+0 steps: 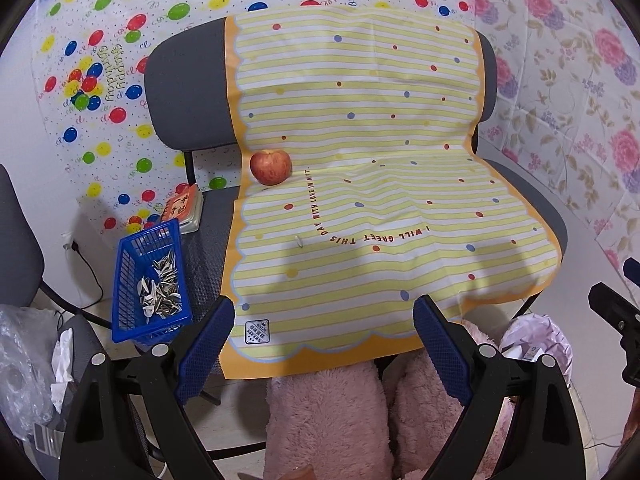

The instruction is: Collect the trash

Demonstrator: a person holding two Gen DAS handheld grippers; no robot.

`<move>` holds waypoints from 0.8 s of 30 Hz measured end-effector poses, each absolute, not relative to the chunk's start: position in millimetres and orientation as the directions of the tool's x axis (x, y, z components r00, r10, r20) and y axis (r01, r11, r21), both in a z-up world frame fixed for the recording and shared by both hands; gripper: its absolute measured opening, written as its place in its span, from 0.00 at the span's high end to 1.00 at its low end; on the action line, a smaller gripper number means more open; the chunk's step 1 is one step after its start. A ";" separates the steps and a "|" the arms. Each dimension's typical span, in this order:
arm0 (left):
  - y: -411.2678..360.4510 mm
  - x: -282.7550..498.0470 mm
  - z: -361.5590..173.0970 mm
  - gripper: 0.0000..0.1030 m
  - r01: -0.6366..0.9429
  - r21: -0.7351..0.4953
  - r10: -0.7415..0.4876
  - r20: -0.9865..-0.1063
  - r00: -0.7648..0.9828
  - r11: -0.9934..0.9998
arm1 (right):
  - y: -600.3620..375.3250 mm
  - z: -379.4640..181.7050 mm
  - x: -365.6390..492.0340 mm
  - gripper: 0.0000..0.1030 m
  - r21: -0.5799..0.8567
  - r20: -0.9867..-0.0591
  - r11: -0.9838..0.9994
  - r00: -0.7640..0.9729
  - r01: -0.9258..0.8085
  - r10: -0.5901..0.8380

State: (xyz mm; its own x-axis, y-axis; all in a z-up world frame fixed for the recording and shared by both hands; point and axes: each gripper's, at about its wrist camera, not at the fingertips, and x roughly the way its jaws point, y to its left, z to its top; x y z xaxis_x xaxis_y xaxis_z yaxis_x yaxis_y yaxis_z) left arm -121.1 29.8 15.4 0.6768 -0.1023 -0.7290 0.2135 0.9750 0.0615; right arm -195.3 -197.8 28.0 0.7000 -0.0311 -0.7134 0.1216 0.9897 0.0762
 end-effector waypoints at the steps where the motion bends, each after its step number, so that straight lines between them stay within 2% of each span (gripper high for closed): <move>1: 29.5 -120.7 14.7 0.12 0.214 0.060 -0.103 -0.730 0.676 0.975 | -197.8 27.2 -195.2 0.05 0.077 -0.715 0.989 0.699 0.123 -0.032; 24: 28.8 -116.1 11.0 0.12 0.203 0.059 -0.096 -0.734 0.673 0.977 | -199.9 19.6 -191.6 0.05 0.085 -0.725 0.988 0.688 0.126 -0.025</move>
State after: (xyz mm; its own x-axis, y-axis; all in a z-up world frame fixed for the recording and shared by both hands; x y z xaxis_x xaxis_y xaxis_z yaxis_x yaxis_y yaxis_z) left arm -116.1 28.8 11.0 0.6727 -0.0955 -0.7337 0.2032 0.9774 0.0591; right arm -191.6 -199.9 19.6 0.6880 -0.0254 -0.7253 0.1263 0.9883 0.0851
